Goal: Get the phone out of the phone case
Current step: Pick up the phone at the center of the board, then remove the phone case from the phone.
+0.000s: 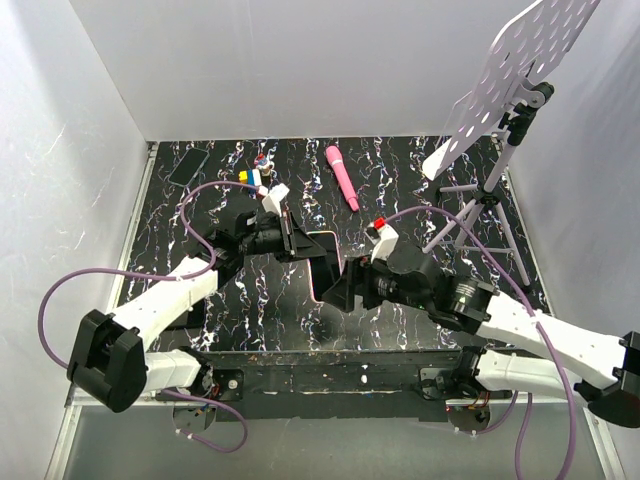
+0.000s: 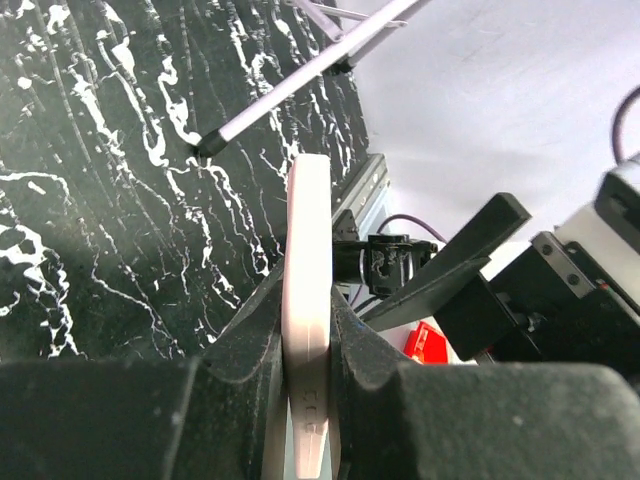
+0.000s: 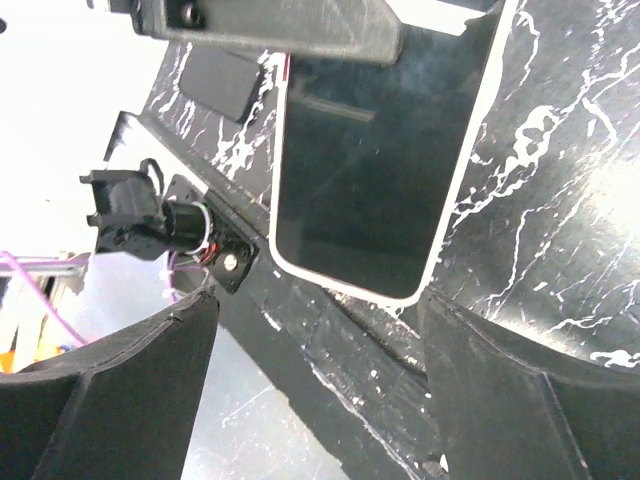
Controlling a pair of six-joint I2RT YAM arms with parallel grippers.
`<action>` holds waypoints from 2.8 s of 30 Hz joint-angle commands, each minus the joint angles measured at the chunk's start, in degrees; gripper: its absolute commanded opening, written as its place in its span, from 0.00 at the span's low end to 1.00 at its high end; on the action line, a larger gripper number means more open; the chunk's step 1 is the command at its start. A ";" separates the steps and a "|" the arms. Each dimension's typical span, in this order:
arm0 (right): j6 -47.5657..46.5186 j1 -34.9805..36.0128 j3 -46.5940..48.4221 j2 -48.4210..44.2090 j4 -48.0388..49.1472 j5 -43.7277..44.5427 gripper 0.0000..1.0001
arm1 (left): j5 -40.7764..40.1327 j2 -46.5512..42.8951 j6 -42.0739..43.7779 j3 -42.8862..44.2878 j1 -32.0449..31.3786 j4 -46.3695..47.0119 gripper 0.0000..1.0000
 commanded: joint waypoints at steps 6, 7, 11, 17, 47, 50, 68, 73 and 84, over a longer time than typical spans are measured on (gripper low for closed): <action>6.14 -1.74 -7.86 -5.30 8.10 -9.54 0.88 | 16.72 0.05 -9.13 -4.04 0.55 31.49 0.00; 6.76 -2.01 -8.47 -5.30 10.03 -10.67 0.85 | 17.87 0.58 -11.85 -4.66 0.55 36.67 0.00; 9.39 -4.55 -12.78 -5.65 25.22 -21.56 0.72 | 20.34 2.25 -19.69 -6.60 0.47 47.70 0.00; 12.21 -7.11 -16.30 -7.05 33.60 -25.01 0.52 | 20.25 0.41 -18.30 -7.91 0.47 45.60 0.00; 12.13 -7.19 -15.34 -5.13 37.23 -22.55 0.11 | 16.64 3.57 -31.13 -10.12 -1.29 50.09 0.00; 8.00 -7.28 -13.23 -6.00 28.10 -22.90 0.31 | 19.01 5.14 -32.00 -7.93 -0.94 50.16 0.00; 5.80 -8.51 -14.63 -5.66 37.82 -39.86 0.39 | 27.46 9.20 -38.16 -2.12 0.03 59.22 0.00; 3.17 -8.60 -13.14 -4.69 35.02 -37.15 0.19 | 27.55 8.85 -38.24 -1.76 0.03 58.43 0.00; -16.76 -5.62 -7.18 -4.43 25.10 -28.46 0.01 | 28.87 8.93 -54.22 -4.13 -0.06 74.58 0.00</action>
